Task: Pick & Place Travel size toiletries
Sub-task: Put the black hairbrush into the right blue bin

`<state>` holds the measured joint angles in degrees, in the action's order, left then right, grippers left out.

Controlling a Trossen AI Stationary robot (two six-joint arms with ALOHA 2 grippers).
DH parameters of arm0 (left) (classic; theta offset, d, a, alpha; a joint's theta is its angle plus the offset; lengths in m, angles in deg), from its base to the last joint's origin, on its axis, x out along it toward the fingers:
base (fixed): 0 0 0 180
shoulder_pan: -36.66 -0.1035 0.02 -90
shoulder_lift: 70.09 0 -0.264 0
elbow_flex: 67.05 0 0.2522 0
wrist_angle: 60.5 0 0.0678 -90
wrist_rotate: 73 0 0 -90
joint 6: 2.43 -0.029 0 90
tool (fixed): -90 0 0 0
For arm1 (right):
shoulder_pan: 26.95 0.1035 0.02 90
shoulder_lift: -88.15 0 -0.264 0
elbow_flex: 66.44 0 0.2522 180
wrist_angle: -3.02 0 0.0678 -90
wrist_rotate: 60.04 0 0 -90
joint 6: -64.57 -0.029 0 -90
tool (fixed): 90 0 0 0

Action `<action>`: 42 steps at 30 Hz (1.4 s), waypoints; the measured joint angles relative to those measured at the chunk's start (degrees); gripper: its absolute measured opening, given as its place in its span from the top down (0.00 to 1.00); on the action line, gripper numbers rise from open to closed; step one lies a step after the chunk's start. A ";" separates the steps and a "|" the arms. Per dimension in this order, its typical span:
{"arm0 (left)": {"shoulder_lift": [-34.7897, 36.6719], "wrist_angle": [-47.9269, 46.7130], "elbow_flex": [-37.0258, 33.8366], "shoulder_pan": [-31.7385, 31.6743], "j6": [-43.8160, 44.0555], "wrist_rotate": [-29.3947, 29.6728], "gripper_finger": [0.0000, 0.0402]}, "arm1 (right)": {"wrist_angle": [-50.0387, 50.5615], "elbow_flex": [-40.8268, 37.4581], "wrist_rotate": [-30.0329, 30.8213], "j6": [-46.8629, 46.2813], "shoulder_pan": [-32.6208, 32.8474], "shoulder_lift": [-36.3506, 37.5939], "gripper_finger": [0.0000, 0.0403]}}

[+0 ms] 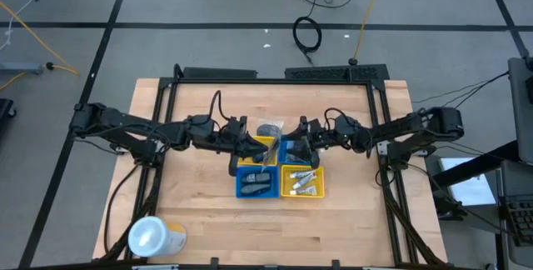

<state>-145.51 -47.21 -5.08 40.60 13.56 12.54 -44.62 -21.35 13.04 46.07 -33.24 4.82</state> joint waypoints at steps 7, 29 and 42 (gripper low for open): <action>0.00 -0.20 0.00 1.22 -1.03 -0.01 1.00 | -0.71 3.01 -2.71 0.63 0.03 -3.14 0.44; 0.00 -1.37 0.00 1.73 -2.39 3.56 1.00 | -3.51 4.97 -5.88 3.19 2.71 -4.65 0.56; -0.01 -2.08 0.00 1.73 -2.21 5.28 1.00 | -0.99 4.97 -5.87 4.23 2.64 -4.64 0.94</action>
<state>-145.52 -49.29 -5.08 42.33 11.35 17.82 -45.61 -16.38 7.17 50.30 -30.61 0.19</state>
